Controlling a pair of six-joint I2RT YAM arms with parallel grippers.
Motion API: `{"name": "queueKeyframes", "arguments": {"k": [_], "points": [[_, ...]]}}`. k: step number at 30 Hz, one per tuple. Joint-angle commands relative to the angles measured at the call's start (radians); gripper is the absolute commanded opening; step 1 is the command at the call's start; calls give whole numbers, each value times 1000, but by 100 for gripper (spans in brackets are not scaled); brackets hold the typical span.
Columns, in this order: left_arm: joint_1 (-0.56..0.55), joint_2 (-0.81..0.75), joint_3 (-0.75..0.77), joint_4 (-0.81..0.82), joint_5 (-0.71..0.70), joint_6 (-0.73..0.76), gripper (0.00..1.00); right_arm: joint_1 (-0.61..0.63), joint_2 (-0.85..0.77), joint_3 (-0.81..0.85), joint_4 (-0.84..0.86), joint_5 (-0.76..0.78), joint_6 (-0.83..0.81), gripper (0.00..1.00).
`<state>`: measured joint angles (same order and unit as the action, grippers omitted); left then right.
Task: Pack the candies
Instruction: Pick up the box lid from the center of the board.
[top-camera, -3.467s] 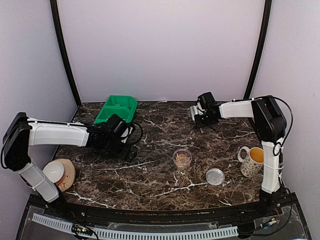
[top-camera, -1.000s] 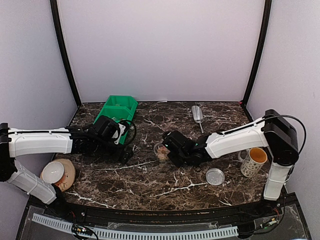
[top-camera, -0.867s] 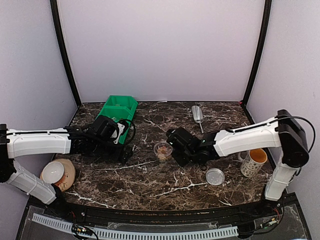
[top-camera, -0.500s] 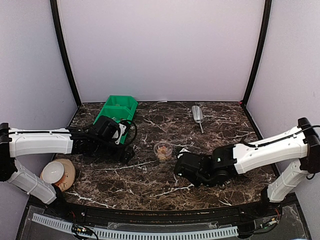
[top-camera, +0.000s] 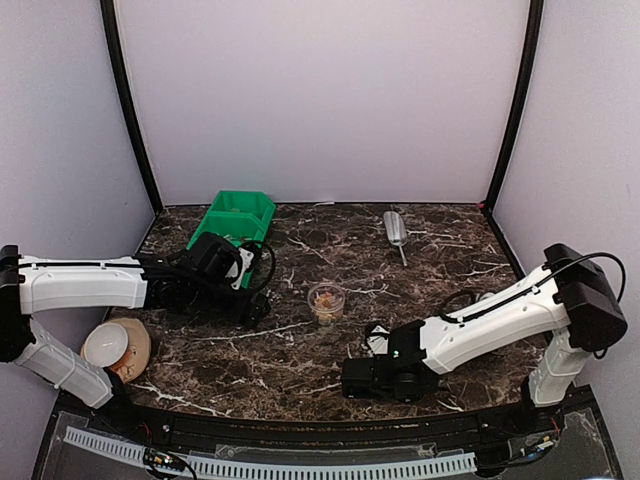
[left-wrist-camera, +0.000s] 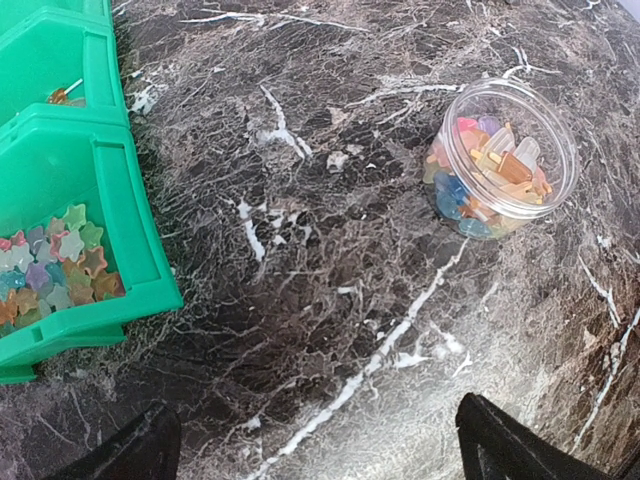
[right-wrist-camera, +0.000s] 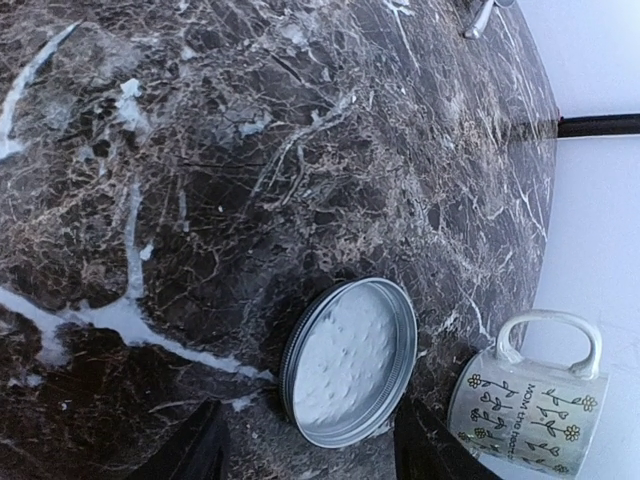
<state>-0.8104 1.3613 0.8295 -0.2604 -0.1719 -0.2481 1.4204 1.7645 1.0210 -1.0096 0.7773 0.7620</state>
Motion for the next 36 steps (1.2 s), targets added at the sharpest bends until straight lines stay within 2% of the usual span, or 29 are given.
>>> {"name": "queueKeyframes", "arguments": {"k": [1, 22, 30, 36], "points": [[-7, -4, 9, 8, 8, -8, 99, 9, 3, 2, -31, -11, 94, 56], [-16, 47, 47, 10, 22, 1, 99, 6, 166, -33, -29, -68, 181, 47], [-21, 63, 57, 10, 27, 1, 99, -5, 169, -46, -25, -63, 198, 33], [-21, 67, 59, 9, 27, -1, 99, -5, 195, -35, -30, -41, 199, 27]]}}
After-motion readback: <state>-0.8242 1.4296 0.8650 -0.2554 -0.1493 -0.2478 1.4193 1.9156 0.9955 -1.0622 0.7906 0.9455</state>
